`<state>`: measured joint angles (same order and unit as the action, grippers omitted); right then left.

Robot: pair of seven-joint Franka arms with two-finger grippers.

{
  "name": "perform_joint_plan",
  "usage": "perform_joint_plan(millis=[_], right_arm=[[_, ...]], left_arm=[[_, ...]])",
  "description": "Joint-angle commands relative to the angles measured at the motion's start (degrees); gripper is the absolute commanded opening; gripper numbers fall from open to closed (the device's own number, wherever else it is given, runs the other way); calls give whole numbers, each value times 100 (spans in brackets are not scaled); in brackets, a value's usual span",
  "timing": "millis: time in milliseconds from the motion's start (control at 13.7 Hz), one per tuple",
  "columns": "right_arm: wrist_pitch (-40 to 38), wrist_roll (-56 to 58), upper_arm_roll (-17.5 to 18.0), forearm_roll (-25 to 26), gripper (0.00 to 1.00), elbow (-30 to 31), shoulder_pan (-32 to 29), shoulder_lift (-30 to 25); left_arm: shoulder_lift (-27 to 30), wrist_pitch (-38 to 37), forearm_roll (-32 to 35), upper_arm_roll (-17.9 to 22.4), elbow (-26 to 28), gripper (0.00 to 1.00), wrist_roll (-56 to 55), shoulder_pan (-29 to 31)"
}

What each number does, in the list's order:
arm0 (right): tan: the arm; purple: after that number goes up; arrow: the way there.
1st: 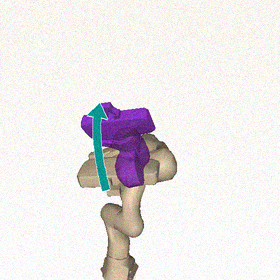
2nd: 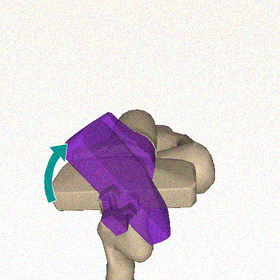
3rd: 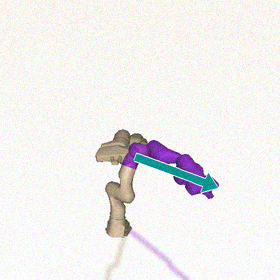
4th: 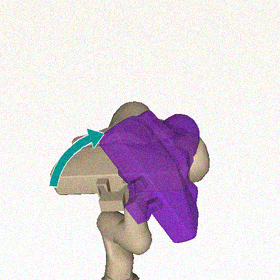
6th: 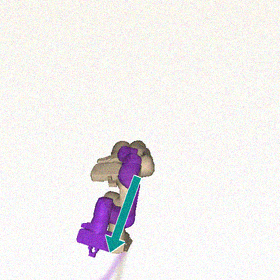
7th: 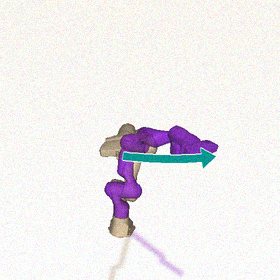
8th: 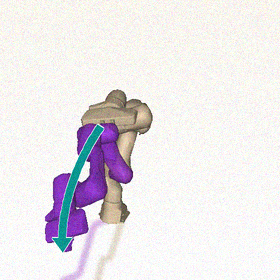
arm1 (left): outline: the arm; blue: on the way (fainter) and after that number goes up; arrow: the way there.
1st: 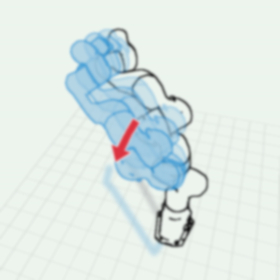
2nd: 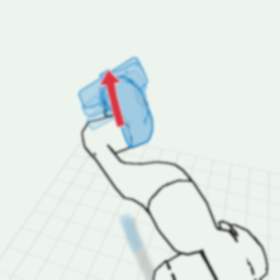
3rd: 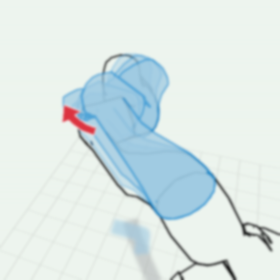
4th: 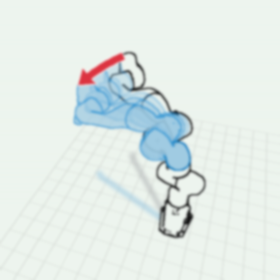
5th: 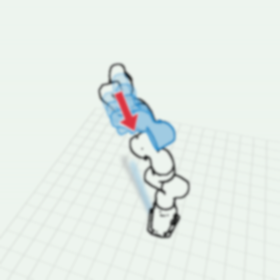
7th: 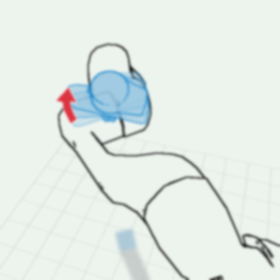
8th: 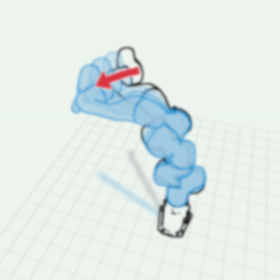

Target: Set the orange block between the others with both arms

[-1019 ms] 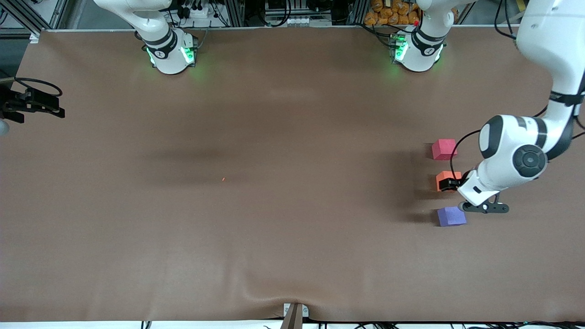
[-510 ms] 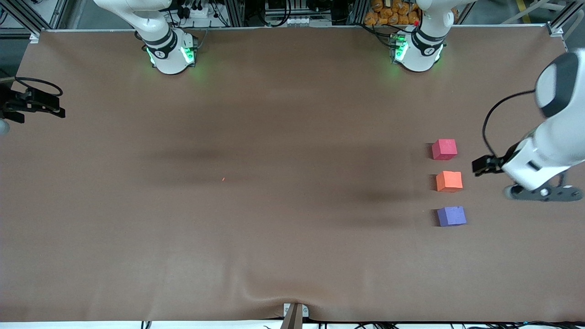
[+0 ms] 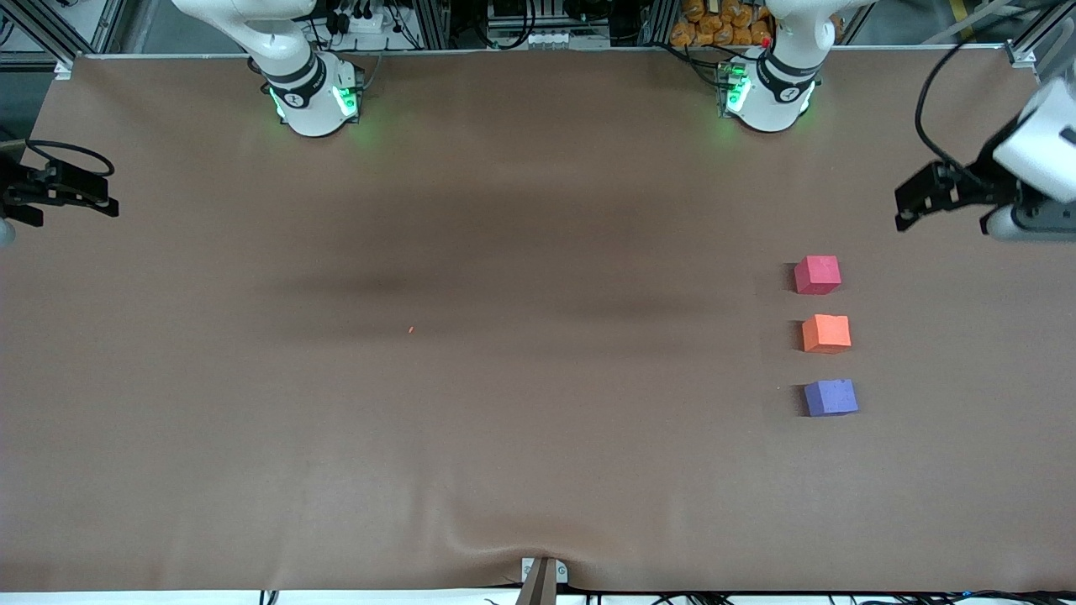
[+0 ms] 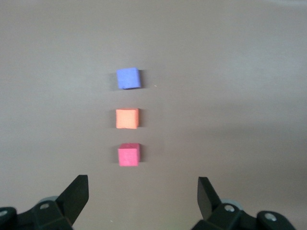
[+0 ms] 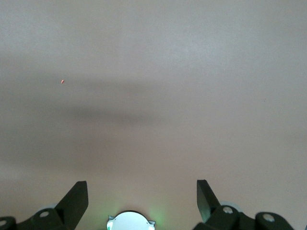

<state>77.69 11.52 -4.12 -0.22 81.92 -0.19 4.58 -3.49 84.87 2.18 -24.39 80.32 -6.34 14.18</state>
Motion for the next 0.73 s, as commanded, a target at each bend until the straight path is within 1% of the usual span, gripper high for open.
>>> perform_joint_plan(millis=[0,73,146,218,291,437,583,655], right_arm=[[-43,-19,-10,22,100,-36,46,-45],[-43,-19,-10,13,100,-36,46,-45],[-43,-10,-10,13,100,-45,46,-45],[-43,-10,-10,13,100,-45,46,-37],[-43,-10,-1,13,100,-45,46,-37],[-43,-10,-1,4,100,-45,46,-37],[-43,-10,-1,4,100,-45,37,-28],[-43,-10,-1,13,100,-45,46,-28]], left_arm=[[348,47,-261,1026,518,100,-87,-842],[532,151,-523,1590,833,100,0,-1212],[786,370,-656,1856,1254,100,27,-1373],[971,563,-640,1920,1606,100,27,-1505],[1052,600,-613,1947,1749,100,-16,-1576],[1070,583,-587,1964,1742,100,0,-1611],[1070,583,-298,2008,1698,100,18,-1612],[1079,574,-279,2008,1698,100,10,-1611]])
